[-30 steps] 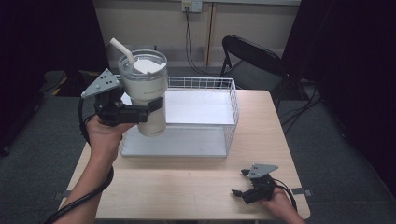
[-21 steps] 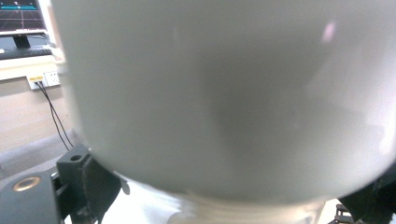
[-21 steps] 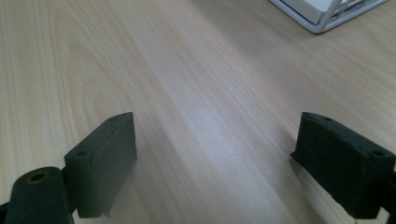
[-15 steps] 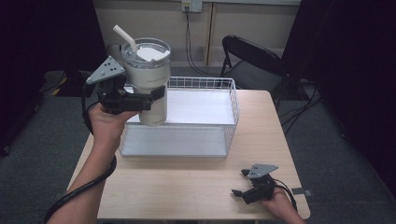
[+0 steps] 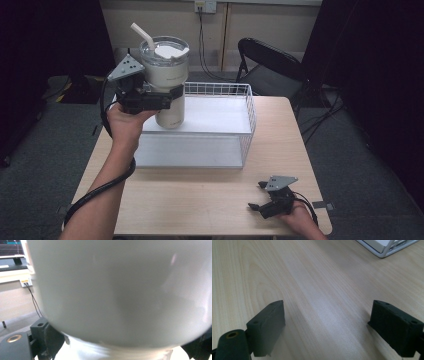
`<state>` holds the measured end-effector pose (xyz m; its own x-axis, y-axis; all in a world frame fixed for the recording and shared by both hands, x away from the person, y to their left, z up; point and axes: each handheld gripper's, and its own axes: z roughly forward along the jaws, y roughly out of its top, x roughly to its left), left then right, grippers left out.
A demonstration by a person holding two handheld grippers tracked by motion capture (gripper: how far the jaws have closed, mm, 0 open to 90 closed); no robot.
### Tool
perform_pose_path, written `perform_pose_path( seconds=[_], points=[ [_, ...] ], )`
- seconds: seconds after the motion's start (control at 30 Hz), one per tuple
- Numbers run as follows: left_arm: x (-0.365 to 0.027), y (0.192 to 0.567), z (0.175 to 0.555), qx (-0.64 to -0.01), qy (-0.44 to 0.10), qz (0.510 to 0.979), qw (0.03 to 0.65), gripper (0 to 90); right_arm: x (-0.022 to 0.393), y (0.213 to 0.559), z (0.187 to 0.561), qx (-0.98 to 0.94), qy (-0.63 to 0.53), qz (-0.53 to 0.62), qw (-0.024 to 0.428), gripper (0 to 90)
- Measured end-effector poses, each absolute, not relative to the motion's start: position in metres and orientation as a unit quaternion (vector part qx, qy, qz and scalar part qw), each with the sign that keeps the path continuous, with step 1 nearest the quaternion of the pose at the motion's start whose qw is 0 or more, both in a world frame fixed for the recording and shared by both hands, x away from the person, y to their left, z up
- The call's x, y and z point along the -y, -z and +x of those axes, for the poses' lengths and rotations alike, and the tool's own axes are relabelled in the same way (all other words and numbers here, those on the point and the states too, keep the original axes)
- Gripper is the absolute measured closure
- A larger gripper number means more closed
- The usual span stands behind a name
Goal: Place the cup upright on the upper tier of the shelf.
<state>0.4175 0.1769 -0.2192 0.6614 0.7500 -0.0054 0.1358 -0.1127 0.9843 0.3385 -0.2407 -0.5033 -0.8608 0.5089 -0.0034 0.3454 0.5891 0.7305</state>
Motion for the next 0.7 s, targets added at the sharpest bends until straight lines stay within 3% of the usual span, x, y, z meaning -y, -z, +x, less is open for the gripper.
perform_pose_path(
  seconds=[0.7],
  points=[
    [-0.171,0.239,0.446,-0.351,-0.284,0.694,0.561,8.8,0.241,0.503,0.339,-0.886,-0.384,0.239,0.106,12.3]
  ],
)
